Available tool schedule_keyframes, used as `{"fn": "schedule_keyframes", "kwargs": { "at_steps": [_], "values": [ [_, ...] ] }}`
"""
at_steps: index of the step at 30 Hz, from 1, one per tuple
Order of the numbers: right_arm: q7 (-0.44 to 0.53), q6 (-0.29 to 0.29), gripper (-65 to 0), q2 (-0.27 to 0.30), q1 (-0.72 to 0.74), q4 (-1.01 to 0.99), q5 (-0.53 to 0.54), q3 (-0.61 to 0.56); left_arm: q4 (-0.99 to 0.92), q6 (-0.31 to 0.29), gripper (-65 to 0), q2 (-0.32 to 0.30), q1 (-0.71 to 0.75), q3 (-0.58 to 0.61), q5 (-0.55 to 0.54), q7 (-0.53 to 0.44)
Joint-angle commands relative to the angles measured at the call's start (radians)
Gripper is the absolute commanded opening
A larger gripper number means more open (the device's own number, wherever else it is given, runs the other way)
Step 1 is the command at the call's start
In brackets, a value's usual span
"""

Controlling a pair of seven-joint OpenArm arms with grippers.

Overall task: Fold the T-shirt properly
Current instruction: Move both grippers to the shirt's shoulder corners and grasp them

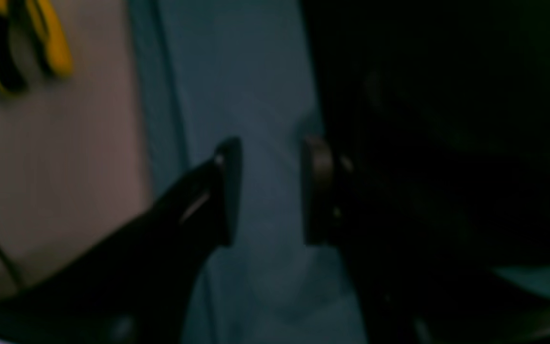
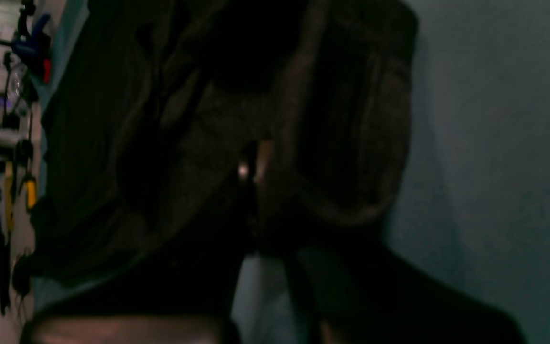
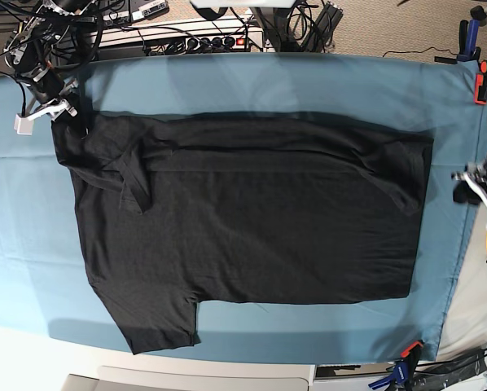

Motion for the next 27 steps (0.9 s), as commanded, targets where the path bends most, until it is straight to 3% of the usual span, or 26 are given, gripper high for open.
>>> {"fn": "schedule_keyframes", "kwargs": {
  "at_steps": [1, 13, 22, 27],
  "values": [
    [-0.028, -0.019, -65.0, 0.003, -0.005, -0.001, -0.003, -0.003, 0.011, -0.002, -43.0, -0.017, 0.001, -0.012, -0.024, -0.013],
    [-0.028, 0.007, -65.0, 0.003, -0.005, -0.001, -0.003, -0.003, 0.011, -0.007, -43.0, 0.076, 0.121, -0.012, -0.109, 0.021],
    [-0.028, 0.007, -65.0, 0.003, -0.005, -0.001, -0.003, -0.003, 0.011, -0.032, -42.7, 0.078, 0.119, -0.012, -0.109, 0.006],
    [-0.029, 0.007, -65.0, 0.003, -0.006, -0.001, -0.003, -0.003, 0.013, -0.045, -37.5, 0.067, 0.079, -0.016, -0.078, -0.029]
  ]
}}
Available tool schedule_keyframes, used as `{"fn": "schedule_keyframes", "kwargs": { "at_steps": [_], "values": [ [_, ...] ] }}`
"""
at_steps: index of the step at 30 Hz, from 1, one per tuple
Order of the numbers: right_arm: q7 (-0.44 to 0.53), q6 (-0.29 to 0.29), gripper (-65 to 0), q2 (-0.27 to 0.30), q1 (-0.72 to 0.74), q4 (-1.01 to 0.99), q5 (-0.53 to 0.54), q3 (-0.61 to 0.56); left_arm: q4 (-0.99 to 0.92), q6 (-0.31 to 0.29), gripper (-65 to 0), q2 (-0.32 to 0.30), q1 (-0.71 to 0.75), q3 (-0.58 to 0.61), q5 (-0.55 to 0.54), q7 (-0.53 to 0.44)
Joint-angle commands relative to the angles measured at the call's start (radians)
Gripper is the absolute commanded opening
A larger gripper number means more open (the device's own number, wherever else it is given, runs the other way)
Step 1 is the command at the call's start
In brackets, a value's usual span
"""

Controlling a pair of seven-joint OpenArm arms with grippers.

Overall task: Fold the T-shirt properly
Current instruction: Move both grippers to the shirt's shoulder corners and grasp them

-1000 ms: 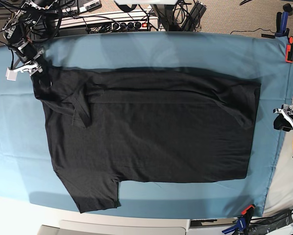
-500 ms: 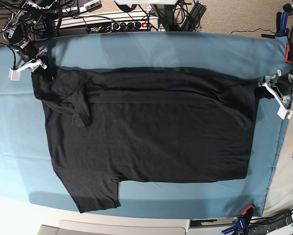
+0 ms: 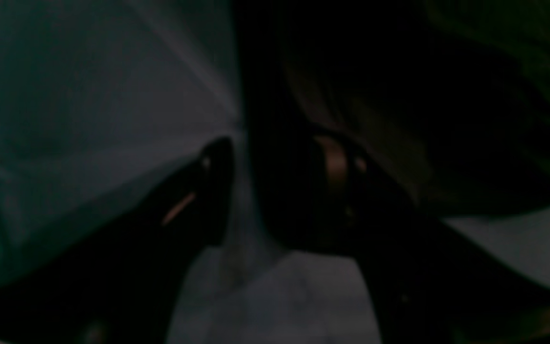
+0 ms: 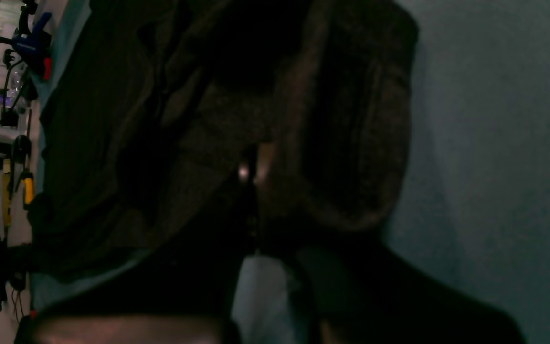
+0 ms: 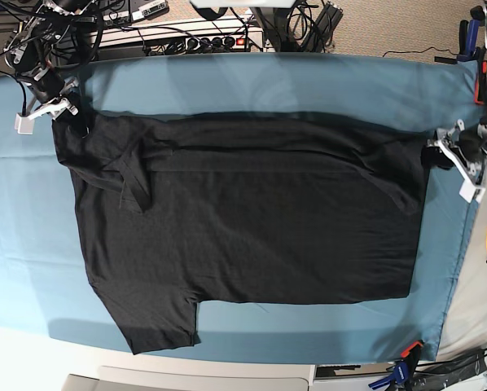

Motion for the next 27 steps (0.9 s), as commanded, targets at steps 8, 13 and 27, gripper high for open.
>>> {"fn": "schedule_keyframes", "kwargs": {
  "at_steps": [8, 13, 27],
  "values": [
    [-0.026, -0.013, -65.0, 0.003, -0.005, -0.001, -0.002, -0.003, 0.033, -0.022, -37.2, -0.047, -0.060, -0.016, 0.031, -0.051],
    [-0.027, -0.013, -65.0, 0.003, -0.005, -0.001, -0.002, -0.003, 0.074, -0.169, -18.8, -0.047, -0.020, -0.016, 0.039, -0.066],
    [-0.031, -0.013, -65.0, 0.003, -0.005, -0.001, -0.002, -0.003, 0.129, -0.031, -15.6, 0.002, 0.119, -0.016, 0.108, -0.075]
  ]
}}
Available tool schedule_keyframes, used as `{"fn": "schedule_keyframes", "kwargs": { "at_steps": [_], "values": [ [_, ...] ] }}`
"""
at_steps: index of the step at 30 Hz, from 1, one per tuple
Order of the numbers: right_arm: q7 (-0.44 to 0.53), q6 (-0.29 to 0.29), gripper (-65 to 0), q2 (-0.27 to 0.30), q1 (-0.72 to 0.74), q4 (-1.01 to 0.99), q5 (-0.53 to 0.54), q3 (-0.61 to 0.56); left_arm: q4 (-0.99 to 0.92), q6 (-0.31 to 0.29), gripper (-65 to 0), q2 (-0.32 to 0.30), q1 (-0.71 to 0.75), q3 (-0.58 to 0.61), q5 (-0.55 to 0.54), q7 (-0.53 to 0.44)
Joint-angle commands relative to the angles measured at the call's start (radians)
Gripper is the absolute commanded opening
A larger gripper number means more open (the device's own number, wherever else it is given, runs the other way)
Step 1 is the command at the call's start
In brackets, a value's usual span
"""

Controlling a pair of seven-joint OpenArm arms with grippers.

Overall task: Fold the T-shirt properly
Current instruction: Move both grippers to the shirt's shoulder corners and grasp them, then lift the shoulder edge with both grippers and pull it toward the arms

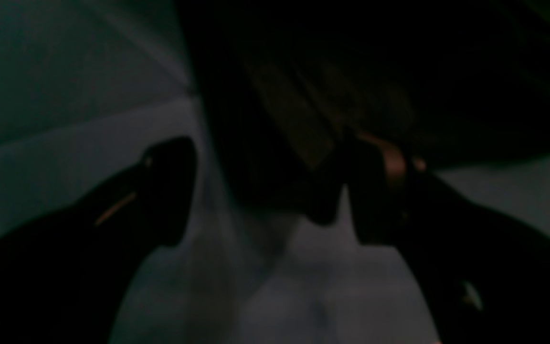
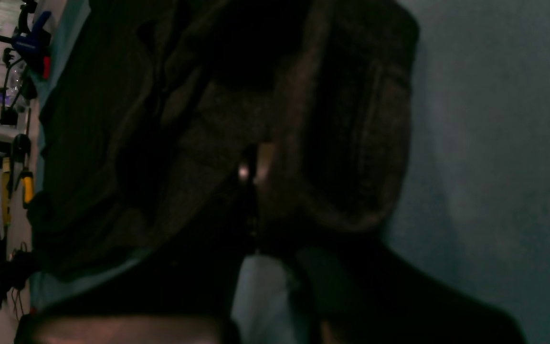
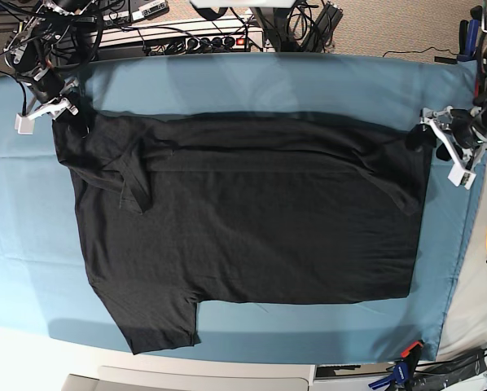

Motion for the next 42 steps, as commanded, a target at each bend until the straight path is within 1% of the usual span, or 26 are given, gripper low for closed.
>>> {"fn": "schedule_keyframes", "kwargs": {
  "at_steps": [1, 6, 9, 12, 14, 21, 23, 25, 26, 27, 30, 31, 35, 37, 38, 40, 42],
  "values": [
    [-0.027, -0.013, -65.0, 0.003, -0.006, -0.001, -0.002, -0.003, 0.013, 0.003, -15.6, -0.008, -0.010, -0.010, 0.009, -0.006],
    [-0.027, -0.013, -65.0, 0.003, -0.005, -0.001, -0.002, -0.003, 0.013, 0.044, -15.6, 0.061, -0.009, -0.010, 0.050, 0.000],
    [-0.028, -0.013, -65.0, 0.003, -0.006, -0.001, -0.002, -0.003, 0.010, 0.043, -15.6, 0.087, -0.008, -0.010, 0.048, 0.014],
    [-0.031, -0.013, -65.0, 0.003, -0.006, -0.001, -0.002, -0.003, 0.010, 0.039, -15.8, 0.093, -0.002, -0.010, 0.043, 0.019],
    [-0.031, -0.013, -65.0, 0.003, -0.006, -0.001, -0.002, -0.003, 0.010, 0.039, -17.1, 0.092, 0.005, -0.010, 0.034, 0.024],
    [-0.031, -0.013, -65.0, 0.003, -0.006, -0.001, -0.002, -0.003, 0.010, 0.031, -25.6, 0.092, 0.058, -0.010, -0.015, 0.045],
    [-0.031, -0.013, -65.0, 0.003, -0.006, -0.001, -0.002, -0.003, 0.010, 0.013, -26.3, 0.092, 0.069, -0.010, -0.020, 0.045],
    [-0.030, -0.013, -65.0, 0.003, -0.006, -0.001, -0.001, -0.003, 0.010, 0.011, -26.8, 0.092, 0.071, -0.010, -0.020, 0.047],
    [-0.030, -0.013, -65.0, 0.003, -0.006, -0.001, -0.001, -0.003, 0.010, 0.011, -28.2, 0.092, 0.071, -0.010, -0.021, 0.047],
    [-0.030, -0.013, -65.0, 0.003, -0.006, -0.001, -0.001, -0.003, 0.010, 0.011, -31.5, 0.092, 0.071, -0.010, -0.021, 0.047],
    [-0.029, -0.013, -65.0, 0.003, -0.006, -0.001, -0.001, -0.003, 0.010, 0.010, -45.1, 0.088, 0.071, -0.010, -0.040, 0.047],
    [-0.027, -0.013, -65.0, 0.003, -0.006, -0.001, -0.001, -0.003, 0.010, 0.010, -48.6, 0.087, 0.070, -0.010, -0.039, 0.047],
    [-0.006, -0.013, -65.0, 0.002, -0.006, -0.001, -0.001, -0.003, 0.010, 0.010, -57.4, 0.087, 0.068, -0.010, -0.039, 0.044],
    [-0.003, -0.013, -65.0, 0.002, -0.006, -0.001, -0.002, -0.003, 0.010, 0.010, -62.8, 0.087, 0.068, -0.010, -0.039, 0.044],
    [-0.003, -0.013, -65.0, 0.002, -0.006, -0.001, -0.002, -0.003, 0.010, 0.010, -65.0, 0.087, 0.068, -0.010, -0.039, 0.044],
    [0.001, -0.010, -65.0, -0.002, -0.006, -0.001, -0.002, -0.003, 0.010, 0.010, -65.0, 0.087, 0.068, -0.010, -0.039, 0.044],
    [0.002, 0.024, -65.0, -0.003, -0.006, -0.001, -0.001, -0.003, 0.010, 0.010, -65.0, 0.087, 0.068, -0.010, -0.038, 0.044]
  ]
}}
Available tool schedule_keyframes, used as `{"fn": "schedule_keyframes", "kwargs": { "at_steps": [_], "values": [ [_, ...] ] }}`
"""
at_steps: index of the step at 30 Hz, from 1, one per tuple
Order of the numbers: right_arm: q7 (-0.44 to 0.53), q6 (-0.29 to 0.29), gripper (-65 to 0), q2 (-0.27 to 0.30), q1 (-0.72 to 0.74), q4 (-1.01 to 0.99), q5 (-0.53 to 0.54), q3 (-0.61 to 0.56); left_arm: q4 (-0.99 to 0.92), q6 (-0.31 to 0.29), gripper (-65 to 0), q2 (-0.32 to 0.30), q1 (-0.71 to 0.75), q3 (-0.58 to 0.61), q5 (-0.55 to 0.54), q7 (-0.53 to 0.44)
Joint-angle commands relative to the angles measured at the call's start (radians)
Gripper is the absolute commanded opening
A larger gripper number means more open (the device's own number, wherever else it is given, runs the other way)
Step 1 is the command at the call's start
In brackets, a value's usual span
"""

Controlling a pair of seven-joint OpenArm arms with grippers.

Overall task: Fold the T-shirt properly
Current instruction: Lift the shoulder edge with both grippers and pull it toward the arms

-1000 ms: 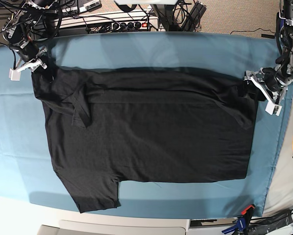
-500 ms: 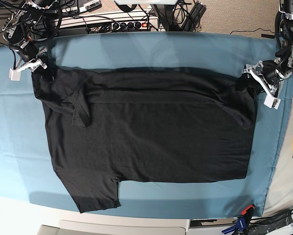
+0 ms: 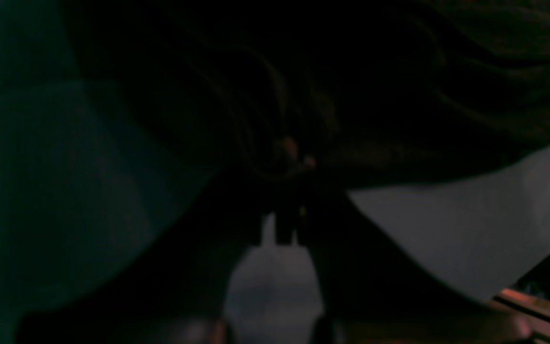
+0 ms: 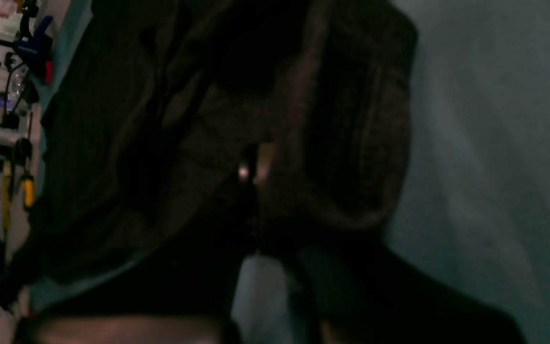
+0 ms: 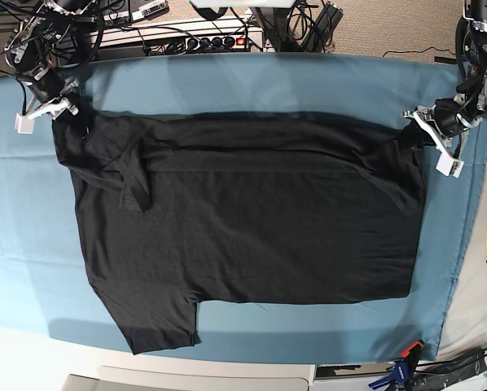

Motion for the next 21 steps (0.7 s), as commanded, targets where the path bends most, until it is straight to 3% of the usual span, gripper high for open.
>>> {"fn": "schedule_keyframes", "kwargs": {
  "at_steps": [1, 21],
  "values": [
    [-0.015, 0.003, -65.0, 0.001, -0.003, -0.001, 0.005, -0.003, 0.000, 0.001, -65.0, -0.011, 0.011, 0.006, 0.025, 0.054],
    [-0.048, 0.003, -65.0, 0.034, -0.070, 0.000, 0.055, -0.003, 0.002, -0.013, -65.0, -0.011, 0.014, -0.018, 0.011, 0.080]
  ]
}}
